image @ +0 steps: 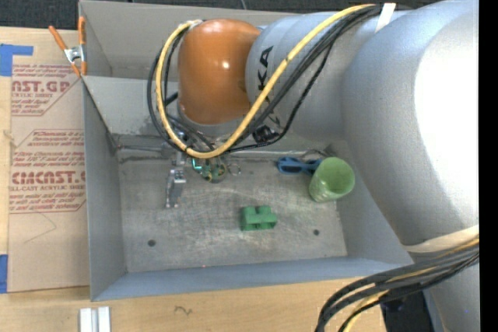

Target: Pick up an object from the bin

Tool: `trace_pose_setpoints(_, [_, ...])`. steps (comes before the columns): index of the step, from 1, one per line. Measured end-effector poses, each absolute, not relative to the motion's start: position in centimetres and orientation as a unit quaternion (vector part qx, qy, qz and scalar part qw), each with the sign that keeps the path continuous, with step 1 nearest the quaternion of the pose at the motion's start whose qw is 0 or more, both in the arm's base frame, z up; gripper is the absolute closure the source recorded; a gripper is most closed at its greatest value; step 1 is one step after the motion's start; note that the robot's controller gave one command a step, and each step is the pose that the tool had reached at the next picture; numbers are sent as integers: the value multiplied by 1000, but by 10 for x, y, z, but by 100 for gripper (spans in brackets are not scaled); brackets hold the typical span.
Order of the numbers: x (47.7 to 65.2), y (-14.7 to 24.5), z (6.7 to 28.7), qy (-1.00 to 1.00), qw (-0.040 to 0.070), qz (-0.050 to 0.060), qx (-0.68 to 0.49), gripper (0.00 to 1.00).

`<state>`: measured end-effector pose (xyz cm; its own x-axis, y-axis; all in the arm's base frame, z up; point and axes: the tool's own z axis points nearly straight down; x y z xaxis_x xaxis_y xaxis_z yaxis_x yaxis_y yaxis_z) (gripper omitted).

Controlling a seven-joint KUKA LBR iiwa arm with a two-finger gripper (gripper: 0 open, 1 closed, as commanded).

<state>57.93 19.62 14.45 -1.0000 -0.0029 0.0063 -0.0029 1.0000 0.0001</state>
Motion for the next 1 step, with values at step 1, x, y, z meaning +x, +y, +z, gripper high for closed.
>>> trace_pose_setpoints(1, [581, 202, 72, -984, -2, -1, 177, 0])
